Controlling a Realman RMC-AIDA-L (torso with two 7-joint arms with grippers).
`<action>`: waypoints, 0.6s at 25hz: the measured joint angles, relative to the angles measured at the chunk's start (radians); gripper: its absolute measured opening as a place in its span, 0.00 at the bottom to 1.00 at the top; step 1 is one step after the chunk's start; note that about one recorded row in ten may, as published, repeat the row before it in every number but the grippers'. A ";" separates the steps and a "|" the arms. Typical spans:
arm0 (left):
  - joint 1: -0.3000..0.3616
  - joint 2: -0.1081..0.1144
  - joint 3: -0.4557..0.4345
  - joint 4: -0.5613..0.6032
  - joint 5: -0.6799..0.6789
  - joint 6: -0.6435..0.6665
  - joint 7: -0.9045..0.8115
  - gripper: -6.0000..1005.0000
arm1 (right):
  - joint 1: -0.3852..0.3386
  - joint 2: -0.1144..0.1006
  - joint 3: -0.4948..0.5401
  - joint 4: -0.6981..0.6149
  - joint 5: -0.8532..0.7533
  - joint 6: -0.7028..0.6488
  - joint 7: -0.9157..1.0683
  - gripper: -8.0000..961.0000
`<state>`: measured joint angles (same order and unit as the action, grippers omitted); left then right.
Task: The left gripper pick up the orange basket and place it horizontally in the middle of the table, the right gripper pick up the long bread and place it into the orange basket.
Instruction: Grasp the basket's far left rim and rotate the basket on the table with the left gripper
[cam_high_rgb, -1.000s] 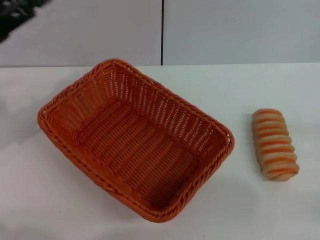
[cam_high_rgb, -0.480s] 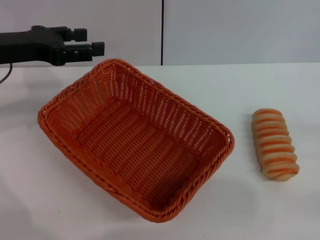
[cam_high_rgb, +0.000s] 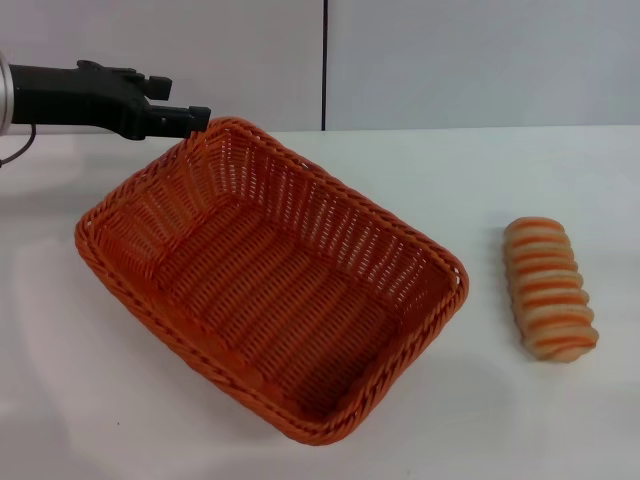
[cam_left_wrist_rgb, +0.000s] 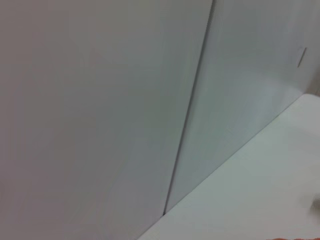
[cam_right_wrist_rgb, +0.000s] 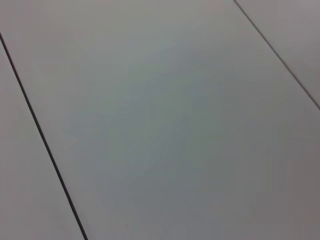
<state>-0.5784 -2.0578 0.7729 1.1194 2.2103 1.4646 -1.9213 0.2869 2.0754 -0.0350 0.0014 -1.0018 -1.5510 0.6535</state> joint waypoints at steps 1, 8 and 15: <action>0.000 0.001 0.005 0.000 0.006 -0.006 0.000 0.72 | 0.000 0.000 0.000 0.000 0.000 0.003 0.000 0.57; -0.019 -0.001 0.010 -0.007 0.109 -0.029 -0.014 0.71 | 0.006 -0.001 0.001 -0.003 0.002 0.018 0.000 0.57; -0.021 -0.001 0.044 -0.032 0.166 -0.055 -0.016 0.69 | 0.006 -0.002 0.006 -0.012 0.009 0.032 0.000 0.57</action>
<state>-0.5989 -2.0591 0.8171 1.0875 2.3761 1.4099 -1.9376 0.2933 2.0729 -0.0285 -0.0101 -0.9926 -1.5188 0.6534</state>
